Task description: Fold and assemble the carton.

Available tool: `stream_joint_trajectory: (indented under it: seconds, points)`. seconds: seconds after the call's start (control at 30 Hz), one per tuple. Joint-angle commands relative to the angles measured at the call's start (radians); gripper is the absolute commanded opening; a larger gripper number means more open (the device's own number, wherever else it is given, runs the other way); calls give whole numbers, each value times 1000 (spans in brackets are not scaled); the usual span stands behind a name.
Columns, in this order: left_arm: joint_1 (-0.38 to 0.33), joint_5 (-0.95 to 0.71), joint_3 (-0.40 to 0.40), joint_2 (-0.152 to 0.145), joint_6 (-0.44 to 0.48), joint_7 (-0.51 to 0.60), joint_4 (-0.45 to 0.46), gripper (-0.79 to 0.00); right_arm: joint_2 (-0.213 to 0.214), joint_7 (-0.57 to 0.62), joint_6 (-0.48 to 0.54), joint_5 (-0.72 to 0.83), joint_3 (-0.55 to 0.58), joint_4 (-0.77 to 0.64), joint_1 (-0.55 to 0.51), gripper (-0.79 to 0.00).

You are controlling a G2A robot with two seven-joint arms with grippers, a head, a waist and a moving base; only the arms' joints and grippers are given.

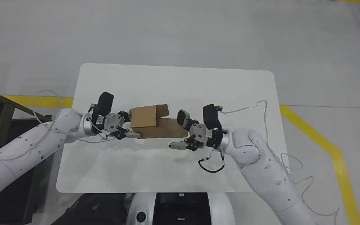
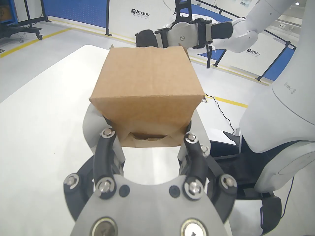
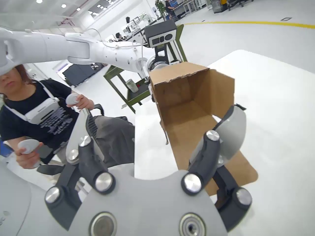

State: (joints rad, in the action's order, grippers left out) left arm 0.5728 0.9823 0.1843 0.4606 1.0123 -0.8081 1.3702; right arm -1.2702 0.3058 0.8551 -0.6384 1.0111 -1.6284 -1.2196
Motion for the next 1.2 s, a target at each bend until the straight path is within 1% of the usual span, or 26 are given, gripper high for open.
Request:
stream_joint_trajectory:
  seconds: [0.0, 0.1, 0.2, 0.33, 0.43, 0.5, 0.6, 0.87, 0.9, 0.93, 0.97, 1.0, 1.17]
  points:
    - [0, 9, -2, -1, 0, 0, 5, -600, -1, -78, -10, -118, 6, -21, -23, 0]
    - [1, 15, -6, -3, 0, 0, 16, -603, -1, -150, -6, -201, 6, -21, -36, 0]
    - [2, 17, -9, -6, 0, 0, 26, -622, -5, -162, -7, -238, -13, 6, -20, 0]
    - [1, 25, -14, -8, 0, 0, 41, -631, -11, -186, -67, -321, -33, 16, 1, 0]
    - [4, 38, -14, -10, 0, 0, 50, -631, -13, -228, -125, -403, -37, 12, 1, 0]
    - [7, 46, -14, -11, 0, 0, 53, -628, -13, -257, -136, -435, -40, 14, -1, 0]
    - [9, 54, -14, -13, 0, 0, 60, -625, -13, -274, -115, -443, -47, 25, 1, 0]
    - [13, 64, -14, -14, 0, 0, 72, -625, -14, -239, -54, -412, -77, 56, 28, 0]
    - [14, 70, -14, -14, 0, 0, 78, -625, -15, -237, -55, -412, -79, 56, 30, -49]
    - [16, 77, -14, -14, 0, 0, 84, -622, -15, -237, -54, -414, -80, 56, 31, -329]
    - [18, 78, -14, -15, 0, 0, 86, -619, -15, -240, -53, -414, -82, 55, 31, -468]
    - [17, 81, -14, -16, 0, 0, 86, -613, -14, -242, -52, -417, -83, 54, 31, -526]
    - [18, 85, -14, -18, 0, 0, 90, -619, -10, -247, -38, -427, -82, 41, 22, -566]
